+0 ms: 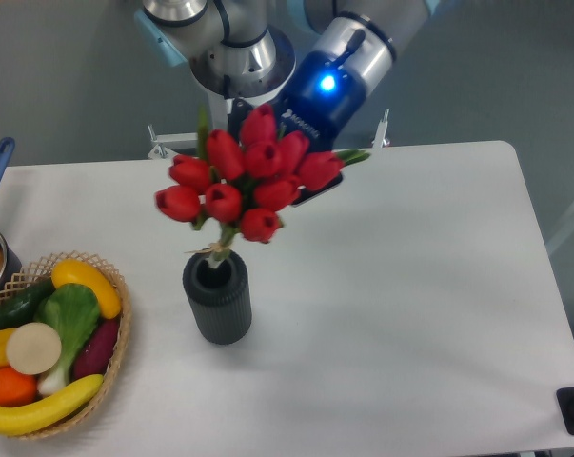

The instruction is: Pick up the flowers from the vase

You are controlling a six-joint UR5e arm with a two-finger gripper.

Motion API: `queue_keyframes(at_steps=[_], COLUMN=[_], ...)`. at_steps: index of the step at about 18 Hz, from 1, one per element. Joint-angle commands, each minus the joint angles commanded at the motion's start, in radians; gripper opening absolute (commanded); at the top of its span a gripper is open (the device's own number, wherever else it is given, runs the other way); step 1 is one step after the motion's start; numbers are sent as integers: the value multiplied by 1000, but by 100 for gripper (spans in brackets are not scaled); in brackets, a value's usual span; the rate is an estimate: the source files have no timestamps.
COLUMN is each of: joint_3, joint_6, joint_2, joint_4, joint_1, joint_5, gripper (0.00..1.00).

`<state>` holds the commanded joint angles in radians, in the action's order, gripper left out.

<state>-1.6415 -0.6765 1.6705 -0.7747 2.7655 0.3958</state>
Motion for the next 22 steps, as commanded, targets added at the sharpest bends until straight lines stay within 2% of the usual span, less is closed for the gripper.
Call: queue_keyframes(at_steps=[4, 8, 22], joint_3=[9, 0, -12], joint_6=[-90, -167, -192], joint_2=[20, 43, 61], joint_4=[0, 0, 0], joint_1=[83, 111, 97], joint_5=[2, 2, 6], gripper=[37, 37, 37])
